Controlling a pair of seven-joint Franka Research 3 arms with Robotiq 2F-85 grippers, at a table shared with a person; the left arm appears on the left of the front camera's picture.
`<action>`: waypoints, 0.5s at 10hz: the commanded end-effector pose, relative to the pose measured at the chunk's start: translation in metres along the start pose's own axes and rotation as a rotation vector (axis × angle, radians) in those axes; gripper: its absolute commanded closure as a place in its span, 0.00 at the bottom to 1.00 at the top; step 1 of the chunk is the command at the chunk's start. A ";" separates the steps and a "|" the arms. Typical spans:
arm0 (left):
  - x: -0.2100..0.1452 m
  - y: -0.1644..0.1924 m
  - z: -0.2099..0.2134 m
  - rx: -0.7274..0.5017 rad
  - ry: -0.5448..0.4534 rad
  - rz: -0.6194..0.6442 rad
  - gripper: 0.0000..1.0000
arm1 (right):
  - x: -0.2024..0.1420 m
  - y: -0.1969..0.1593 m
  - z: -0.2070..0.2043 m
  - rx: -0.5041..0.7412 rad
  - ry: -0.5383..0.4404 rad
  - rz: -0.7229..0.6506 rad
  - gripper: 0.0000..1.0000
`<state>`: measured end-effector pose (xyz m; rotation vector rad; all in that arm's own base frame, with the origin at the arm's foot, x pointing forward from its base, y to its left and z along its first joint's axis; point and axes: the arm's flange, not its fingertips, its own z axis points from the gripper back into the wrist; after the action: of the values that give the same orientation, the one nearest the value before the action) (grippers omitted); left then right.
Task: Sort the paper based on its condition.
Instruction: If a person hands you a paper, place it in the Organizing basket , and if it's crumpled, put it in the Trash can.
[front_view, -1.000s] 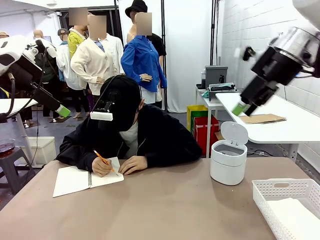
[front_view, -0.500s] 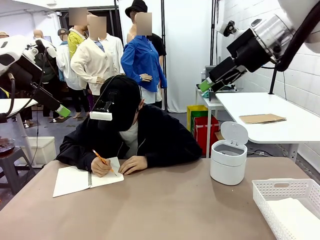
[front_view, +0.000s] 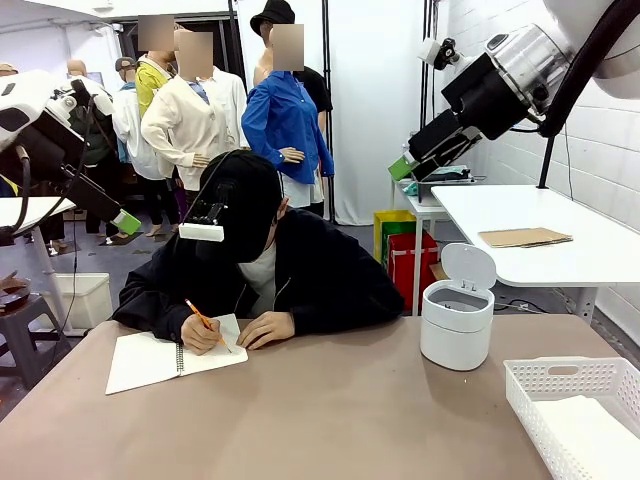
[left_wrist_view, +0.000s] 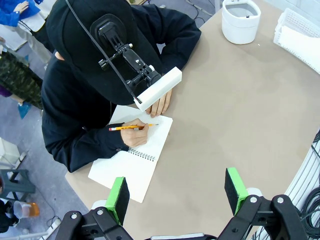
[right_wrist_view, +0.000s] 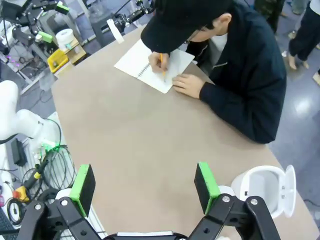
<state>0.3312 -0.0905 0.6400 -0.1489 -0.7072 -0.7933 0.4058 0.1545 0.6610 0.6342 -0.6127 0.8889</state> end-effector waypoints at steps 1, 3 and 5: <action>-0.001 0.000 0.000 0.007 0.009 0.002 0.00 | -0.005 0.002 -0.001 -0.005 -0.009 -0.006 0.00; -0.001 0.000 0.000 0.007 0.009 0.002 0.00 | -0.005 0.002 -0.001 -0.005 -0.009 -0.006 0.00; -0.001 0.000 0.000 0.007 0.009 0.002 0.00 | -0.005 0.002 -0.001 -0.005 -0.009 -0.006 0.00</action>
<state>0.3312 -0.0905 0.6400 -0.1489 -0.7072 -0.7933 0.4051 0.1536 0.6619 0.6334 -0.6153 0.8879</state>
